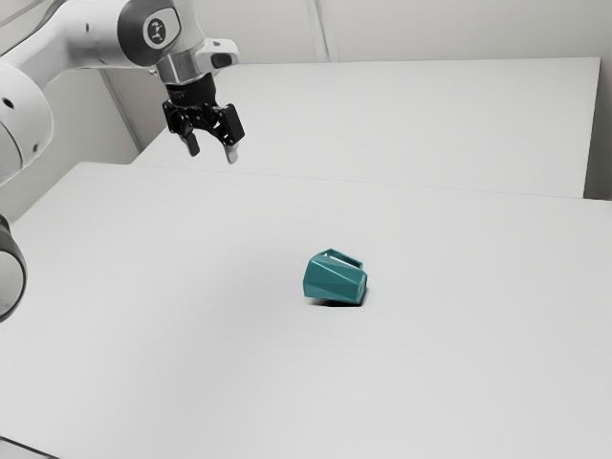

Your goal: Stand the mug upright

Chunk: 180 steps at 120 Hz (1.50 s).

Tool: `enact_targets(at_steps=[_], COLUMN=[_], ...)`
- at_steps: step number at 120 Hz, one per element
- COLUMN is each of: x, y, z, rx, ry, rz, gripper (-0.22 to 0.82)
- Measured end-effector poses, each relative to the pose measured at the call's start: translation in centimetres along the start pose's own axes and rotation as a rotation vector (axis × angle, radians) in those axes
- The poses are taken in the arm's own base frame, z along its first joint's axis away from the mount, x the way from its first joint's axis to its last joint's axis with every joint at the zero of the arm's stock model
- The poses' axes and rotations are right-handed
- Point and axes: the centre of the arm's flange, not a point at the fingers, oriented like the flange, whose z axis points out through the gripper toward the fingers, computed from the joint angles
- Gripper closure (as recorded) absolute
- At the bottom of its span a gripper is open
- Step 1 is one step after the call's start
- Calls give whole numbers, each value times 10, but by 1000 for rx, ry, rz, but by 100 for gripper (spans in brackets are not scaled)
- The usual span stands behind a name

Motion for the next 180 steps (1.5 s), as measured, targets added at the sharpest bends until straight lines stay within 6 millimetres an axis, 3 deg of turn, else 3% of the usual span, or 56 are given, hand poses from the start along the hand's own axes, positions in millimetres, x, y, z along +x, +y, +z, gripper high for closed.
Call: enact_targets(at_steps=[39,68,97,124,144,180], x=[-5,-8,-3,-10,3,12], y=[1,8,4,7,5,24], z=[7,64,148,203,249,280], rx=[-4,-244,-532,-642,-728,-835], ry=[-15,17,48,45,64,111], rz=[-2,-40,-147,-197,-243,-216], gripper=[0,0,0,0,0,0])
